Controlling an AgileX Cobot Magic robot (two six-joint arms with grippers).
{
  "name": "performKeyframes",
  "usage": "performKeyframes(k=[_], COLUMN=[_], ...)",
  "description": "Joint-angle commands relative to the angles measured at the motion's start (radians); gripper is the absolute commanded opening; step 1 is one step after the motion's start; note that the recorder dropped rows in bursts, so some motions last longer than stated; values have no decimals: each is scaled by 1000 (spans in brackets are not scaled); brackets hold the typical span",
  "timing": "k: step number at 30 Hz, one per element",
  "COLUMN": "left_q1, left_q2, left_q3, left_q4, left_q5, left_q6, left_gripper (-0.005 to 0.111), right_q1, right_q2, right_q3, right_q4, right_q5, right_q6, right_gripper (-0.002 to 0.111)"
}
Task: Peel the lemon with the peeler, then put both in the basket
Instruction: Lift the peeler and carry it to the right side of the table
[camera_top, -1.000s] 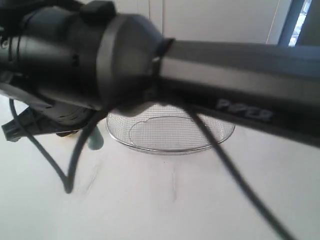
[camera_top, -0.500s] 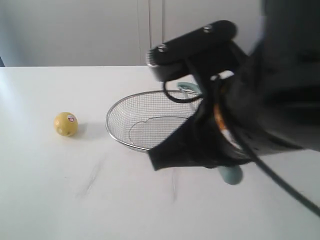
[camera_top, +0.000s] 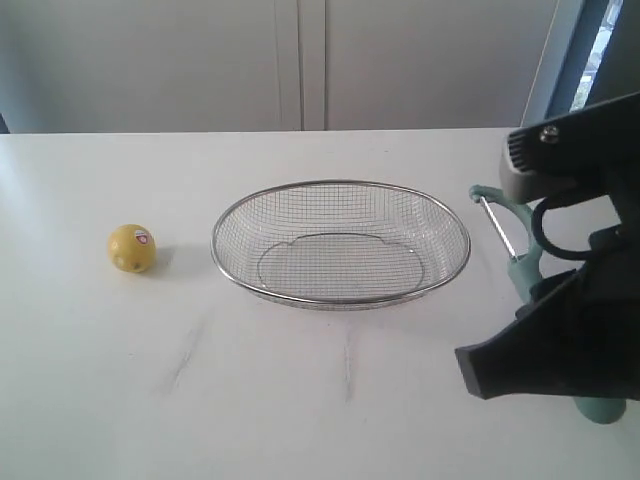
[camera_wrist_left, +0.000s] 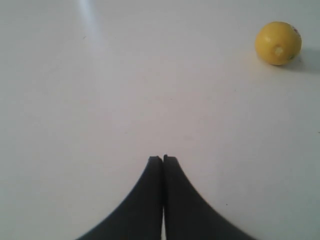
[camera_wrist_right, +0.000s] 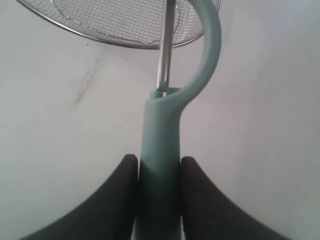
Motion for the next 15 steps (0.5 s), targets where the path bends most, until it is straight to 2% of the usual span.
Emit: performKeyframes(k=[1,3,6,10,15], left_q1=[1,1,1,1,1], left_q2=[-5,-5,-5,-5,-5], left_q3=[4,4,4,4,4], left_q4=[-3,-3,-3,-3,-3], left_q5=[-6,-8,-8,-8,-8], left_q6=[-1,-1,-1,-1,1], left_gripper=[0,0,0,0,0], right_q1=[-15,-54,-173,-370,-591], right_q2=[-9,-9,-9,-9,1], right_q3=[59,69,71,71,71], right_q4=[-174,-240,-239,-155,-10], right_q5=[-1,-1,-11,-209,-364], right_q6=[7,7,-39,-192,-391], right_gripper=[0,0,0,0,0])
